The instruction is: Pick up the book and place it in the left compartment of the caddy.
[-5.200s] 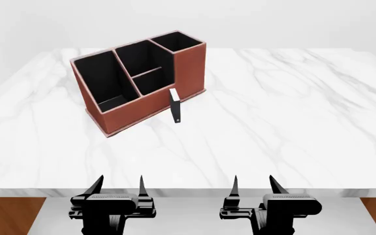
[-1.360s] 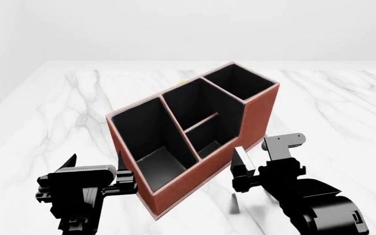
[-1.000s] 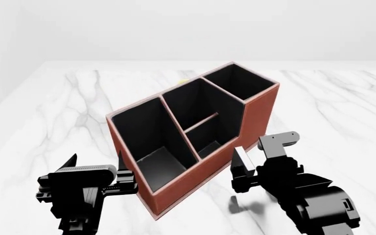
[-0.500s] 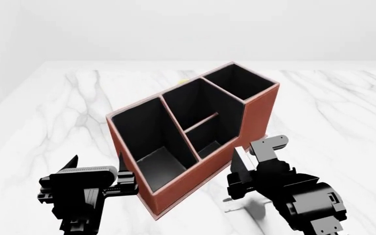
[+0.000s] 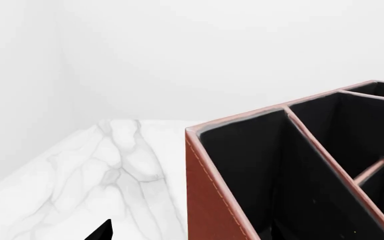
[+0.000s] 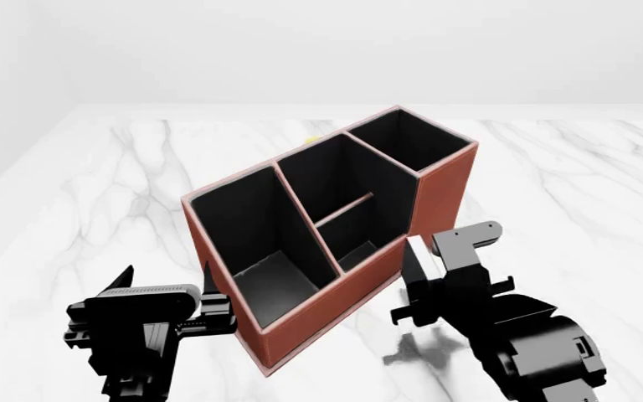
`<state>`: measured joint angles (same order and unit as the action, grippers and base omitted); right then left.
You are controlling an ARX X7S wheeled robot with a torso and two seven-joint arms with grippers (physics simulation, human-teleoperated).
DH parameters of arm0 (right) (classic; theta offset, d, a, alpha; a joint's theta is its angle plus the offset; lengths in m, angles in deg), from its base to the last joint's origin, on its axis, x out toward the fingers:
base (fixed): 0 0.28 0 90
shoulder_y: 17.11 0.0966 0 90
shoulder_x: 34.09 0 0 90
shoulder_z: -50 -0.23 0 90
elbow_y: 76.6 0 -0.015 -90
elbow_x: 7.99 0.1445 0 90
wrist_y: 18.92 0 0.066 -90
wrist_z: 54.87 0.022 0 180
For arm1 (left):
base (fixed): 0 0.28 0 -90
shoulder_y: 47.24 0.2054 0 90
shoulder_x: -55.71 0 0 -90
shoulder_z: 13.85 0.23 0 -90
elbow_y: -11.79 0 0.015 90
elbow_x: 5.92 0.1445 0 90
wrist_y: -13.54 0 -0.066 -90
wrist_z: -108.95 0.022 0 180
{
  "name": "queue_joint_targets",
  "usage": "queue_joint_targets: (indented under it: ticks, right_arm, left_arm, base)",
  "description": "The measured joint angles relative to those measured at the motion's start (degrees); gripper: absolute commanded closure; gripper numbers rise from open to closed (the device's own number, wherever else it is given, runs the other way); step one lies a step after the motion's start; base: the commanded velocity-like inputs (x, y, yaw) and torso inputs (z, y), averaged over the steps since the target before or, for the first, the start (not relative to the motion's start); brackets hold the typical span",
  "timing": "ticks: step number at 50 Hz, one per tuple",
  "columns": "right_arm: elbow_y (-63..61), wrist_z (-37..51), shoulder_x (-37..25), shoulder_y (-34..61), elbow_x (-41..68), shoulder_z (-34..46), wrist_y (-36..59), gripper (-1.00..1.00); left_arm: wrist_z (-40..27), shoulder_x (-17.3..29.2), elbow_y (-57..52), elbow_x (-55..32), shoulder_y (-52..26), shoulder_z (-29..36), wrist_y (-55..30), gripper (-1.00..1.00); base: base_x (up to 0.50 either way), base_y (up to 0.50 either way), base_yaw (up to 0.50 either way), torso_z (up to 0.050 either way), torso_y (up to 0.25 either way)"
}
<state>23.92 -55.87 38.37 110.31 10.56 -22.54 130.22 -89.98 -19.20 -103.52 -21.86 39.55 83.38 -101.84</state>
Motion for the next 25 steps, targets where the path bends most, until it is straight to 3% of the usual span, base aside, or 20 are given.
queue_joint_targets:
  ticks: [12,18,25]
  right_arm:
    - [-27.1,4.6,-3.3,-2.7,7.9,-9.4,17.3,1.00]
    - [-34.6,16.7,-7.0,-1.6,28.5,-13.8,23.4,1.00]
    - [-36.4,29.9,-9.8,3.5,53.0,-13.3,26.4,1.00]
  left_arm:
    - [-0.3,0.3,-0.1,-0.2,0.2,0.2,0.2,-1.00]
    - [-0.4,0.4,-0.1,-0.3,0.1,0.3,0.3,-1.00]
    - [-0.6,0.5,-0.1,-0.5,0.1,0.4,0.3,-1.00]
  base:
    - [0.00,0.00,0.00,0.000,0.001]
    - [0.00,0.00,0.00,0.000,0.002]
    - [0.00,0.00,0.00,0.000,0.001]
